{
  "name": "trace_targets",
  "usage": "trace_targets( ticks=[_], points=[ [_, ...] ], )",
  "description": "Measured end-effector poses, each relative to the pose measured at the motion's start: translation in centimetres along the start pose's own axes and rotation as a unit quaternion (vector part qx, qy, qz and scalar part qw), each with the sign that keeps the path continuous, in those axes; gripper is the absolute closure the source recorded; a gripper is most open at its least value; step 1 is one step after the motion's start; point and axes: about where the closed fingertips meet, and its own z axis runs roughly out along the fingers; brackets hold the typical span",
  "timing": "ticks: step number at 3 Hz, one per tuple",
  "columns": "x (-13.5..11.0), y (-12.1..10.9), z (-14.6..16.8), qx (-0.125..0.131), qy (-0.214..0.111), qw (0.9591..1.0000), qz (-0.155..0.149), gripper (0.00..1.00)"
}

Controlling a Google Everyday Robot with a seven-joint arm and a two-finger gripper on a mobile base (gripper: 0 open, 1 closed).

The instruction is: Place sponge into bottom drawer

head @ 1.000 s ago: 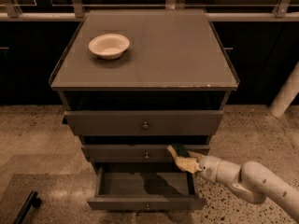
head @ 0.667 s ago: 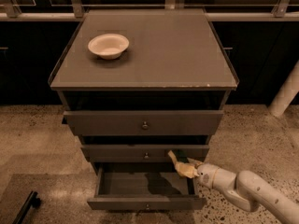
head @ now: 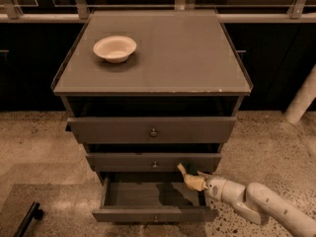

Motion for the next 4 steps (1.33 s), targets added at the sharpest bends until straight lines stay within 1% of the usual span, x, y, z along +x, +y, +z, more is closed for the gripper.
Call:
trace_targets(
  ticks=[1,2,3,4],
  points=[
    [1.1,-1.2,0.4,-0.001,0.003,0.9997,0.026,1.0],
    [3.5,-4.4,2.0,0.002,0.009,0.9965,0.083,1.0],
    [6.1,-7.7,4.2,0.006,0.021,0.9904,0.136,1.0],
    [8.0,-10.5,6.2,0.008,0.03,0.9834,0.179,1.0]
  ],
)
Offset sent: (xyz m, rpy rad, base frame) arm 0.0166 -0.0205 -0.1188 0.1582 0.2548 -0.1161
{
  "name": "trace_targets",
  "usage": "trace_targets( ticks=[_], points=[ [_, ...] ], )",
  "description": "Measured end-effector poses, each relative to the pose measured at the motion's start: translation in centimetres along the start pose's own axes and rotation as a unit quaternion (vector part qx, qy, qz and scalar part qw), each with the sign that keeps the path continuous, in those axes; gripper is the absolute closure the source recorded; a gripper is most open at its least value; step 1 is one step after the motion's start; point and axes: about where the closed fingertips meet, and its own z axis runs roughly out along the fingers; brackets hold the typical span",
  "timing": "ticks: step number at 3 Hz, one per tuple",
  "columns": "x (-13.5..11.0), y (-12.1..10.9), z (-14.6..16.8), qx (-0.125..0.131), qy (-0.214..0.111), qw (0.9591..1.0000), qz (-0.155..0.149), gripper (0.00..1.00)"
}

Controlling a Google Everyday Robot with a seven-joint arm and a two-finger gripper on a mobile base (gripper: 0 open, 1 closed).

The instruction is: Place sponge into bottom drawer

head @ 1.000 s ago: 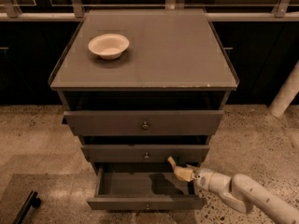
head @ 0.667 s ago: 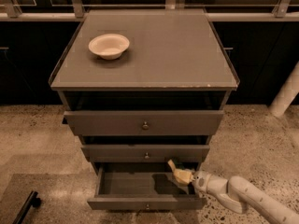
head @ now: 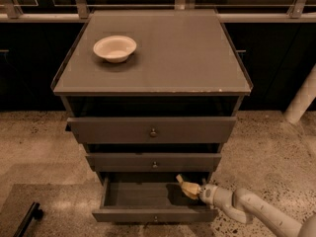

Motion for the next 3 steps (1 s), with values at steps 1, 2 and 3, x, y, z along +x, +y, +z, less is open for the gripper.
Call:
trace_targets(
  ticks=[1,2,3],
  points=[
    [0.0,-2.5,1.9,0.008,0.004,0.9996,0.025,1.0],
    [-0.1,-4.8,3.4,0.023,0.004,0.9988,0.043,1.0],
    [0.1,-7.1,4.3,0.044,0.007,0.9971,0.062,1.0]
  ],
)
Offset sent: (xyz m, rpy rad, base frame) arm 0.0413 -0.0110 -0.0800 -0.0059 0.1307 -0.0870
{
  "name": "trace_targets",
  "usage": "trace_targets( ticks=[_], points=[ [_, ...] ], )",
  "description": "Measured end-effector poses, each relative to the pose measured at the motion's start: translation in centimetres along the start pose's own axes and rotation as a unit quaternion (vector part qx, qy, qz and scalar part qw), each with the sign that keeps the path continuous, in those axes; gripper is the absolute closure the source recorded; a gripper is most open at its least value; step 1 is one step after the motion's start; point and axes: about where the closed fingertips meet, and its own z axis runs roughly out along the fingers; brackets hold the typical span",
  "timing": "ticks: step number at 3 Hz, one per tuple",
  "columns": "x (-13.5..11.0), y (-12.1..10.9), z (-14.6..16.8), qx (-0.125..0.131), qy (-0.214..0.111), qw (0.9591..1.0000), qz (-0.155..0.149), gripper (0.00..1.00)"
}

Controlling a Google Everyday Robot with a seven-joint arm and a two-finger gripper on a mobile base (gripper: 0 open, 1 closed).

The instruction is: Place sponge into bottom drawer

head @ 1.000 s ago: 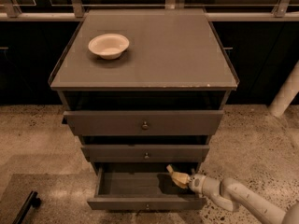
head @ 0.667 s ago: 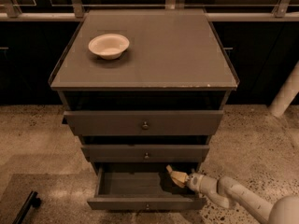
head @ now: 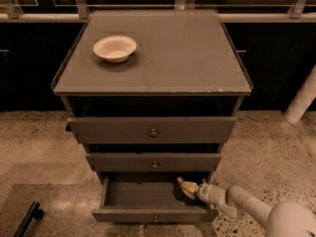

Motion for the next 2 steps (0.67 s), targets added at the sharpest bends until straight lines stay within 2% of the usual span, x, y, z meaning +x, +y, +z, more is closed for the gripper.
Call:
trace_targets(
  ticks=[1,2],
  points=[
    [0.07,-1.85,0.48,0.011,0.002,0.9998,0.016,0.81],
    [0.03,-1.9,0.48,0.011,0.002,0.9998,0.016,0.58]
  ],
)
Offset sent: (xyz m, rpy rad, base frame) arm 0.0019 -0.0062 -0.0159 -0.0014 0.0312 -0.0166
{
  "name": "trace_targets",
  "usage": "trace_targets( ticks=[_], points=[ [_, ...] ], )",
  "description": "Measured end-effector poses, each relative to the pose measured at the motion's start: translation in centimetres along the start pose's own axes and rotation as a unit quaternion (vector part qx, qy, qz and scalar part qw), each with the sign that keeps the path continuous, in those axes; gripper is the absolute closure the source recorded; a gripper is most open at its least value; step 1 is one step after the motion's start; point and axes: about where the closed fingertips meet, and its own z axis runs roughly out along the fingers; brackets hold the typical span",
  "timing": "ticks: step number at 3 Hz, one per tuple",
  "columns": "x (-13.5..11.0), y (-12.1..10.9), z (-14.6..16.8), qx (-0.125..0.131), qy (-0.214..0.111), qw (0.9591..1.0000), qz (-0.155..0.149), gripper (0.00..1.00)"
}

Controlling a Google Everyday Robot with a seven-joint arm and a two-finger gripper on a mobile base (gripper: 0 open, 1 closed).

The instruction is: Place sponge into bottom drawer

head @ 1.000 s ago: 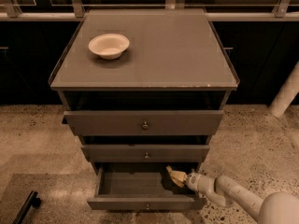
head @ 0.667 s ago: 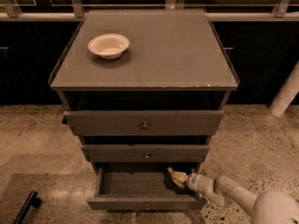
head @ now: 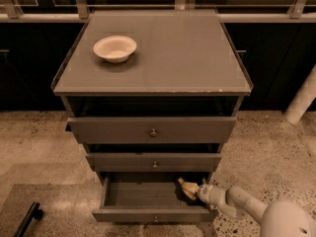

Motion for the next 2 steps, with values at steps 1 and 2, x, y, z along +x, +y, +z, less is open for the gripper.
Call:
trace_targets(
  ticks=[1,2],
  points=[
    [0.0,0.0,0.0,0.0,0.0,1.0,0.0,0.35],
    [0.0,0.0,0.0,0.0,0.0,1.0,0.0,0.11]
  ],
)
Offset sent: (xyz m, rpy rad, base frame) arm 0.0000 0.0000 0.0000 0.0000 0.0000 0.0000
